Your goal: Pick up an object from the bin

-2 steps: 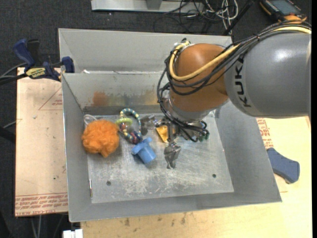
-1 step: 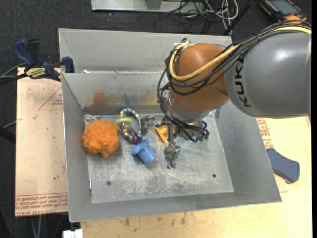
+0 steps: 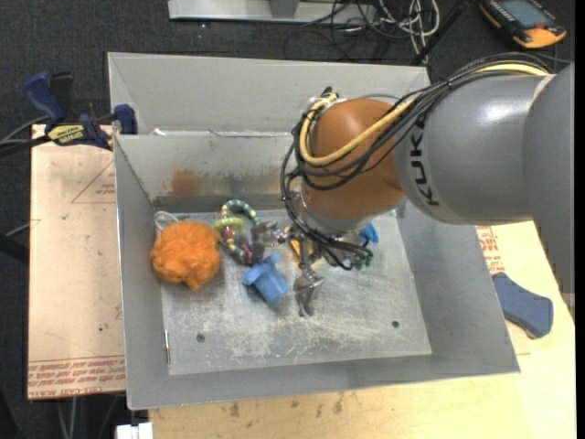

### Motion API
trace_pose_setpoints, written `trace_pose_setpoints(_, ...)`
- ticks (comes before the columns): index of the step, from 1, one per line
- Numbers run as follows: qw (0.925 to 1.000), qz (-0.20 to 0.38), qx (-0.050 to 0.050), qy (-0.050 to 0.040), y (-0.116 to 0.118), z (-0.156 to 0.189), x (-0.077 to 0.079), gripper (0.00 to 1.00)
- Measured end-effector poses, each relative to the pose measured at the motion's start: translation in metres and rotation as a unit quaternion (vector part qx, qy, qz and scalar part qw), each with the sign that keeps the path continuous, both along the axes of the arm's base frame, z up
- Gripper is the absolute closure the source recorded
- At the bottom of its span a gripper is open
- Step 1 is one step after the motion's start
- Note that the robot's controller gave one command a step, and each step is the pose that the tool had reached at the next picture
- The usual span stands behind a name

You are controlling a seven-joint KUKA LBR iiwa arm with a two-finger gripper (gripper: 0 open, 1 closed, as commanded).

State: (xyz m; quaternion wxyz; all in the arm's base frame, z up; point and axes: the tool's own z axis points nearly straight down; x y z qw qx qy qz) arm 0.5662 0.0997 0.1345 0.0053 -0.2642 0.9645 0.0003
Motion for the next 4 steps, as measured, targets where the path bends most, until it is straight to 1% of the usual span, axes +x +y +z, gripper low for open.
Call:
trace_pose_setpoints(1,0.9999,0.010,0.000,0.0031,0.007,-0.055,-0.005,0.00)
trace_pose_setpoints(2,0.9999,-0.010,0.001,0.0039,0.011,-0.063,0.014,0.00)
trace_pose_setpoints(3,0.9937,0.112,-0.001,0.0026,0.018,-0.050,0.011,1.00)
trace_pose_setpoints(4,0.9937,0.112,-0.001,0.0026,0.018,-0.050,0.011,1.00)
